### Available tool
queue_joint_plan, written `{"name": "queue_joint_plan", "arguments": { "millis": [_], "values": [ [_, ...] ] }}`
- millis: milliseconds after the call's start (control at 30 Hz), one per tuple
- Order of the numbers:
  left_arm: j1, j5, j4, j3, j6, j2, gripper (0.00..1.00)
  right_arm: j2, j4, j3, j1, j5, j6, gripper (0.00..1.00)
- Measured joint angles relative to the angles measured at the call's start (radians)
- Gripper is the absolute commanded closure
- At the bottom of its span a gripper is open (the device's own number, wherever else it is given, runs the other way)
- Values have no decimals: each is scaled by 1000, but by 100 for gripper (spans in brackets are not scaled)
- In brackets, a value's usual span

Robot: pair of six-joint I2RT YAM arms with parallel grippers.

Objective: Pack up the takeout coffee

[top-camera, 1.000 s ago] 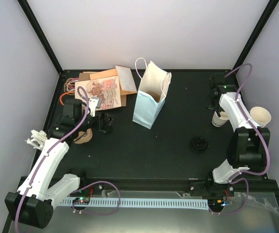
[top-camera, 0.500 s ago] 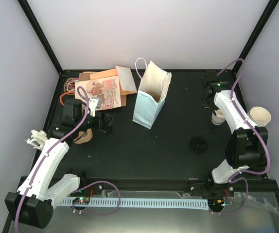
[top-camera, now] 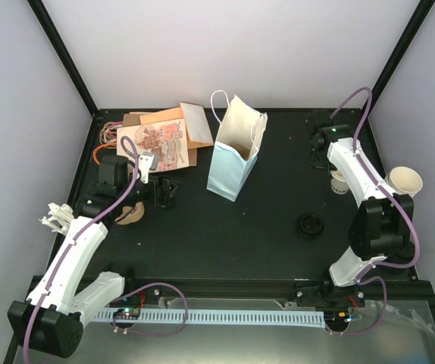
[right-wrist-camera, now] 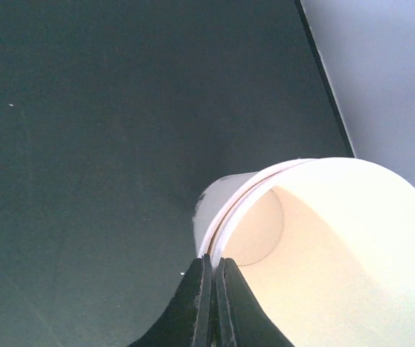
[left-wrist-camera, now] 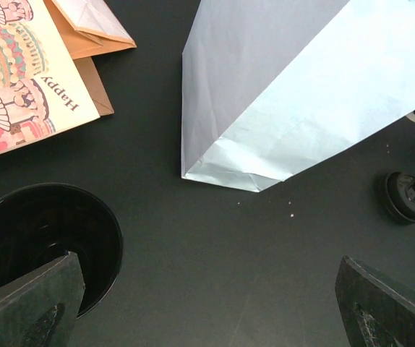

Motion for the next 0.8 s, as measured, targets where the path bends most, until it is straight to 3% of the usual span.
{"name": "queue_joint_plan", "arguments": {
  "millis": [800],
  "values": [
    [0,0,1,-1,0,-3,2,9,20,-45,42,-26,-14,99]
  ]
}}
